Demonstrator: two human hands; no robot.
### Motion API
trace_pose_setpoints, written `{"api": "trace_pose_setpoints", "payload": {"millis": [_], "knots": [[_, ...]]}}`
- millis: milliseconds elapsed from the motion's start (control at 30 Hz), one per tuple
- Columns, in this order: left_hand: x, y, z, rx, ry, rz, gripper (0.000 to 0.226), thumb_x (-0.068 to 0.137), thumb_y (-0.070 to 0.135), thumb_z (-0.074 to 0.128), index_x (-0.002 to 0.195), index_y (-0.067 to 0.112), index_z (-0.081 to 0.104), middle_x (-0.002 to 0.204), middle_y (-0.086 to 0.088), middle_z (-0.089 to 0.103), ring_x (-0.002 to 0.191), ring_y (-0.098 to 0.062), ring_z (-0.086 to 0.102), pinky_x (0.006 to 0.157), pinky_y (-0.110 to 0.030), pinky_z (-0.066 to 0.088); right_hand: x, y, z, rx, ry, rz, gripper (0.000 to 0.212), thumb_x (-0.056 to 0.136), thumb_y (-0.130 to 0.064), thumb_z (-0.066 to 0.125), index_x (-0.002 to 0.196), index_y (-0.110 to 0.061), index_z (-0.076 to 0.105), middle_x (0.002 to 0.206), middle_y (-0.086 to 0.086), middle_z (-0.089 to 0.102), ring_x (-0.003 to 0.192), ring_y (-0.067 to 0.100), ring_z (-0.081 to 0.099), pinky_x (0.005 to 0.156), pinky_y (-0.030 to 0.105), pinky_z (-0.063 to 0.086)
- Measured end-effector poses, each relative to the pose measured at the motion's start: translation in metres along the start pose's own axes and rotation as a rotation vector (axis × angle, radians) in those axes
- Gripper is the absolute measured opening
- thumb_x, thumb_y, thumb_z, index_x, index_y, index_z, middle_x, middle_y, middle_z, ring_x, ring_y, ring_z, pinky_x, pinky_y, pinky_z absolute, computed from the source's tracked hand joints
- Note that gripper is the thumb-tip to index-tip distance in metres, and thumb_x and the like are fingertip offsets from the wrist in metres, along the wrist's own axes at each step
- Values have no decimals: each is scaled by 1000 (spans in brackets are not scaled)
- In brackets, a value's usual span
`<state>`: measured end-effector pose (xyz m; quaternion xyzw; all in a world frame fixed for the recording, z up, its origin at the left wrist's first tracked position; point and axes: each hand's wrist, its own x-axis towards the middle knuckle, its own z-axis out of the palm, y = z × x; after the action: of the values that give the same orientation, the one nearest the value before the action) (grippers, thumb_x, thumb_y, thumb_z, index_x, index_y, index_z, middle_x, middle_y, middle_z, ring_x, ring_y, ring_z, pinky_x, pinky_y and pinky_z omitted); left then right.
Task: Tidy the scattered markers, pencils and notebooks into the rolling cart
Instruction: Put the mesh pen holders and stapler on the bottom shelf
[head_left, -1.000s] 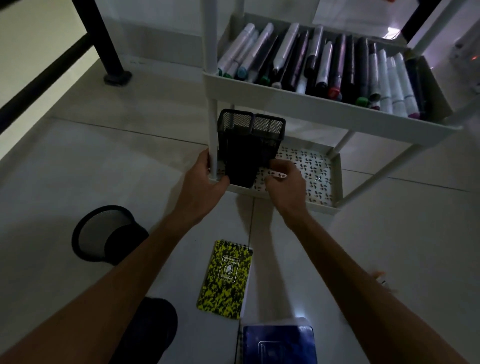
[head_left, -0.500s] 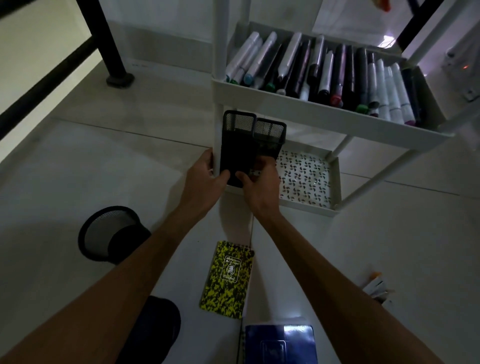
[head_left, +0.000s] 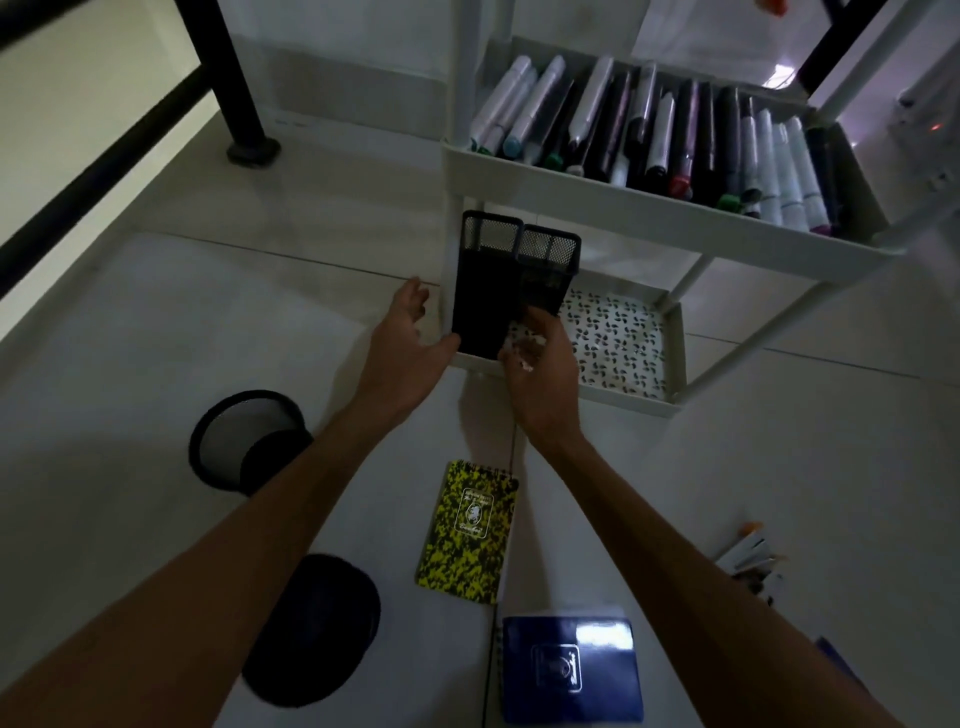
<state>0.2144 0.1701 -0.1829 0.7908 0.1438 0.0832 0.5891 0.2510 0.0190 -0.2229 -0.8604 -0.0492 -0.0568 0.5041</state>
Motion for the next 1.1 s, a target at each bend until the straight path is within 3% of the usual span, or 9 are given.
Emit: {"api": "trace_pose_setpoints", "payload": {"millis": [167,300,467,567,667,767,900,1000,1100], "knots": [[-22,9,-47,107,2,100,56,88,12,67,139,13,44,138,0,54,126,-10,48,106,-28,39,-53,-14,-12,12,32,-98,36,94,-8,57,130,-12,51,128,2,53,120,11,50,104,35,43],[-48,13,-89,391,-10,188,53,86,30,69,135,20,52,136,4,56,127,-12,48,103,-22,34,-104,-43,-15,117,-254,-175,31,96,-25,59,126,-18,55,124,-6,57,117,2,53,98,33,48],[-81,5,-137,832,-61,200,83,65,74,56,138,37,48,147,3,46,138,-18,38,115,-38,29,-144,-75,-21,-105,-636,-363,67,82,-66,59,137,-30,46,134,-16,51,123,-2,48,101,23,43],[-97,-6,-151,887,-130,61,99,56,76,59,145,40,36,155,-3,34,143,-23,28,115,-44,25,-159,-84,-24,-217,-776,-500,91,74,-73,64,147,-28,33,146,-11,40,131,7,42,107,27,39],[-104,-17,-156,855,-183,-55,114,51,74,62,151,38,22,159,-8,23,146,-27,19,115,-48,23,-176,-84,-17,-329,-898,-576,114,65,-78,67,154,-29,15,155,-9,25,137,10,33,112,21,26],[-106,-25,-160,824,-220,-52,122,46,75,54,153,28,21,157,-14,25,143,-32,23,115,-47,24,-187,-76,-6,-384,-896,-658,115,68,-75,67,155,-27,9,156,-4,23,136,16,34,112,27,30],[-109,-36,-157,724,-112,0,115,46,68,59,148,20,34,142,-11,43,129,-31,40,107,-41,35,-188,-70,-9,-221,-850,-546,104,74,-60,75,154,-26,17,148,-5,33,132,12,40,108,27,40],[-109,-33,-146,719,-42,136,108,58,59,75,148,17,34,138,-6,45,125,-24,41,103,-34,37,-178,-63,-31,-86,-658,-441,99,72,-58,77,151,-28,25,141,-11,39,129,3,42,105,22,42],[-108,-16,-124,767,-86,356,99,67,59,73,149,22,33,133,-1,44,120,-18,41,99,-30,40,-155,-54,-61,7,-405,-356,94,72,-51,80,148,-25,32,138,-8,43,127,3,45,103,19,43]]}}
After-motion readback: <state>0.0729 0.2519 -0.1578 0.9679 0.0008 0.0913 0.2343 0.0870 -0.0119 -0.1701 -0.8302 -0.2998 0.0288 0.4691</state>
